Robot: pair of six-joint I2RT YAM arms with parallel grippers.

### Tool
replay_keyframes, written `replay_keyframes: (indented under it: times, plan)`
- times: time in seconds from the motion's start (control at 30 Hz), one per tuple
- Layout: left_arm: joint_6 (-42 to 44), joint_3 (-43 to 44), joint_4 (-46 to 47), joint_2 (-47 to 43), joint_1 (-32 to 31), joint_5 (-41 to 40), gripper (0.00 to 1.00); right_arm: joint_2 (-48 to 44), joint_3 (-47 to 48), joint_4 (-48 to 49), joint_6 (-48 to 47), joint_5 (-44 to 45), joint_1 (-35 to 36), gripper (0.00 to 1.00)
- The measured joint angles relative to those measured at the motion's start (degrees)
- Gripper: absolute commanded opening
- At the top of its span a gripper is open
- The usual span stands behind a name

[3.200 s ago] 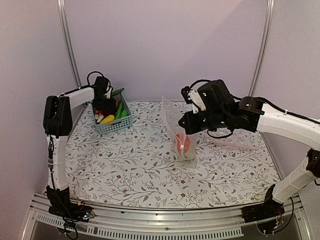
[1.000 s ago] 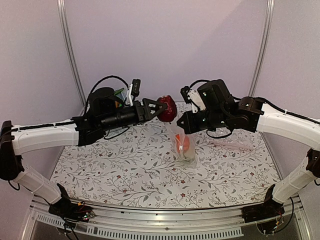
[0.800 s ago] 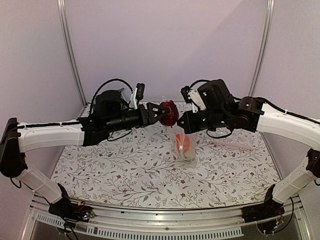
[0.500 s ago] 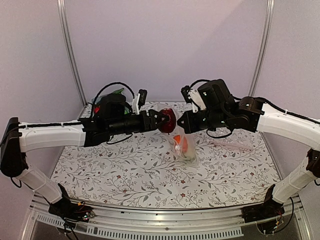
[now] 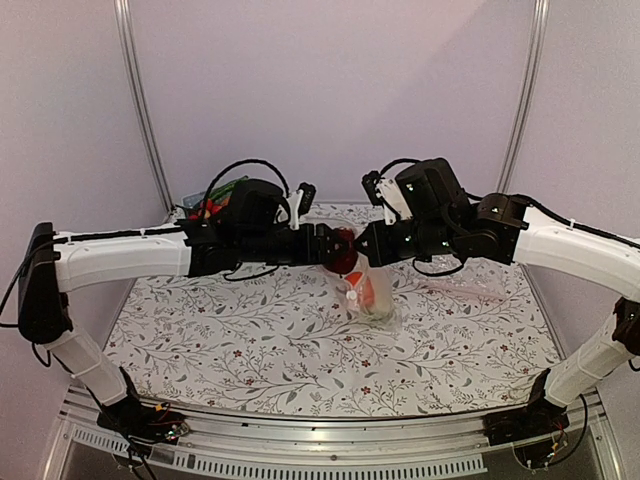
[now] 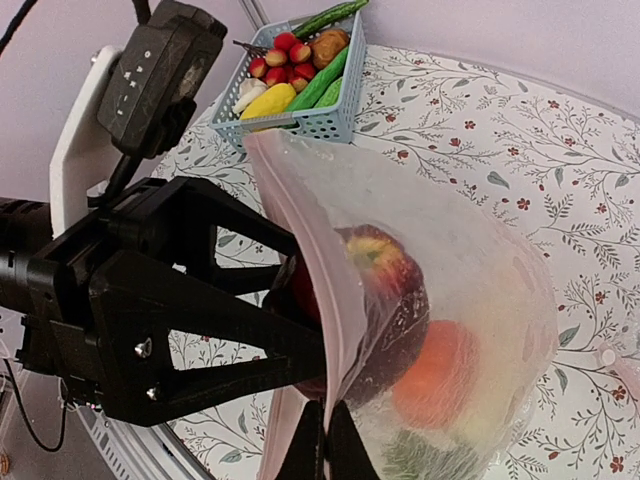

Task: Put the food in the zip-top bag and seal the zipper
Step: Place the fake fruit in the zipper food storage bag.

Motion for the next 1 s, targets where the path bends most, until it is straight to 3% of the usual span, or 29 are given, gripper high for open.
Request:
replay_keyframes:
  times: [0.57, 0.77, 1.0]
  plan:
    - [4.5, 13.1, -7.7, 11.9, -1.5, -1.2, 0.69, 0.1, 0.0, 0.3, 0.0, 0.0, 0.0, 0.0]
    - [5.6, 14.3, -9.7, 13.4, -1.5, -2.0, 0.82, 0.1, -0.6, 0.3, 0.1, 0.1, 0.0, 0.0]
    - [5.7, 14.3, -10.6, 13.4, -1.4, -2.5, 0.84, 0.1, -0.7, 0.2, 0.1, 0.6, 0.0, 0.0]
